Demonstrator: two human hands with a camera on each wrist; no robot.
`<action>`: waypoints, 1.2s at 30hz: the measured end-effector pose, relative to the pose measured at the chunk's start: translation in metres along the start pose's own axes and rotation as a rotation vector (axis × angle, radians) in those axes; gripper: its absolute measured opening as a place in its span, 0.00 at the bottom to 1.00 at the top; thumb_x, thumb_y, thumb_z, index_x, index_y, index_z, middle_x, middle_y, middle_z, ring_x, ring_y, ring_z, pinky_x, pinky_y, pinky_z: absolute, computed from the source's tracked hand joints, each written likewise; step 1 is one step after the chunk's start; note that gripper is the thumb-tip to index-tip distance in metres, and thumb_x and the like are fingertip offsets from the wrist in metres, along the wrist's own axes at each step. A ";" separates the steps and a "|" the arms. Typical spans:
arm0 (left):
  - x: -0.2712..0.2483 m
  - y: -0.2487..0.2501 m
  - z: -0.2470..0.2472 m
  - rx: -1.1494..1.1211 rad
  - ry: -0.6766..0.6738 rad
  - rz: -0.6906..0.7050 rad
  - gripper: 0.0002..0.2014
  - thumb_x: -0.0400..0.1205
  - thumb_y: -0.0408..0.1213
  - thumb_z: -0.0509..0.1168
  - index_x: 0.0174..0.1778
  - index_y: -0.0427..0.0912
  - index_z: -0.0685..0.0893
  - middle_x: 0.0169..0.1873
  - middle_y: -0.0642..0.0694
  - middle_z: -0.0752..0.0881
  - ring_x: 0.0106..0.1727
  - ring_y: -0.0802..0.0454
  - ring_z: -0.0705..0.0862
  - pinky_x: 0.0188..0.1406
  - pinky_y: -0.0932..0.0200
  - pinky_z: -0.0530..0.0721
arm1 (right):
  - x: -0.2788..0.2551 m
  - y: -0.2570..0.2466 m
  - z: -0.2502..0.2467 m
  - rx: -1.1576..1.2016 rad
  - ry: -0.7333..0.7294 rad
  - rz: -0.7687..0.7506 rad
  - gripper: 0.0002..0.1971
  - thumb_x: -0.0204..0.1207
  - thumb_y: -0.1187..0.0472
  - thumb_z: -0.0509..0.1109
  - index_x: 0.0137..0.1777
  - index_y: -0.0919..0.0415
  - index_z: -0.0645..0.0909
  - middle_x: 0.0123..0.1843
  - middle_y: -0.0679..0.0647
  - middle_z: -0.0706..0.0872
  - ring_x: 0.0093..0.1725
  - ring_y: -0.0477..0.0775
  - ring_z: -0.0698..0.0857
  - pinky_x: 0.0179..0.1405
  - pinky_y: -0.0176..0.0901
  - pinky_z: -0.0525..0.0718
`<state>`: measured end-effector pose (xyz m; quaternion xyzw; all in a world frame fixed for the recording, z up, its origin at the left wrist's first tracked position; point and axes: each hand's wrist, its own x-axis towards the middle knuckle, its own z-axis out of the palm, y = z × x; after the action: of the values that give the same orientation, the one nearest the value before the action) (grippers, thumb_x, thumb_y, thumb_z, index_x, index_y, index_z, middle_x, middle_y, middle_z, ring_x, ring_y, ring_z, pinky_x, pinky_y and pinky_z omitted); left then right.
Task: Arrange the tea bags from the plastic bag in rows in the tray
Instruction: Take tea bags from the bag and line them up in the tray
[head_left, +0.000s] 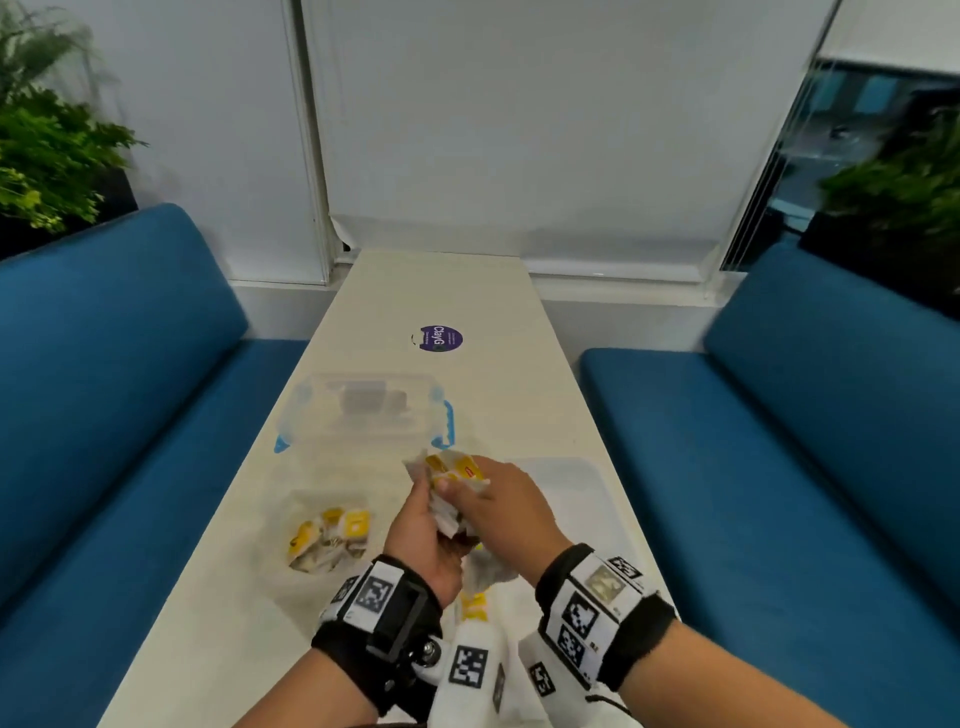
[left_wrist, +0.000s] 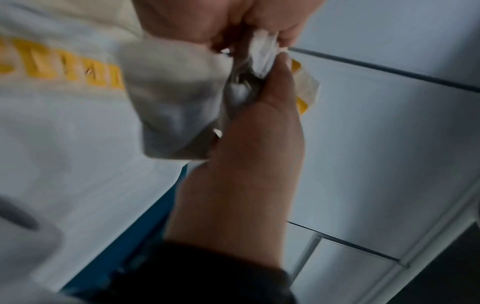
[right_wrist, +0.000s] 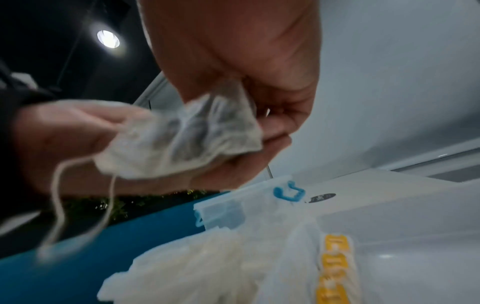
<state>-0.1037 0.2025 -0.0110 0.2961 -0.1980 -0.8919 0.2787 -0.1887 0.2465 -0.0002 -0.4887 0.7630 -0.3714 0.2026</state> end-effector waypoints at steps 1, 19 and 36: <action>0.005 -0.005 -0.001 -0.012 0.013 -0.021 0.26 0.82 0.59 0.51 0.53 0.41 0.85 0.36 0.40 0.92 0.36 0.46 0.91 0.33 0.50 0.90 | -0.003 0.004 0.001 -0.069 0.039 -0.001 0.14 0.78 0.43 0.63 0.49 0.52 0.82 0.46 0.50 0.88 0.51 0.54 0.83 0.48 0.48 0.81; 0.022 -0.007 -0.005 0.152 0.110 -0.090 0.08 0.79 0.40 0.65 0.39 0.40 0.83 0.21 0.45 0.87 0.22 0.53 0.86 0.21 0.63 0.85 | 0.001 0.016 0.004 -0.520 -0.008 -0.116 0.35 0.61 0.37 0.37 0.56 0.58 0.71 0.55 0.52 0.75 0.55 0.56 0.71 0.48 0.47 0.62; 0.020 0.025 -0.035 0.106 0.098 -0.091 0.10 0.80 0.33 0.59 0.33 0.41 0.78 0.22 0.45 0.81 0.20 0.51 0.85 0.13 0.74 0.67 | 0.006 0.022 -0.034 -0.246 -0.390 0.088 0.06 0.73 0.59 0.74 0.43 0.57 0.78 0.38 0.46 0.77 0.38 0.44 0.75 0.37 0.32 0.72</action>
<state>-0.0850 0.1643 -0.0327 0.3625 -0.2176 -0.8763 0.2311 -0.2275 0.2587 0.0051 -0.5385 0.7694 -0.1651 0.3012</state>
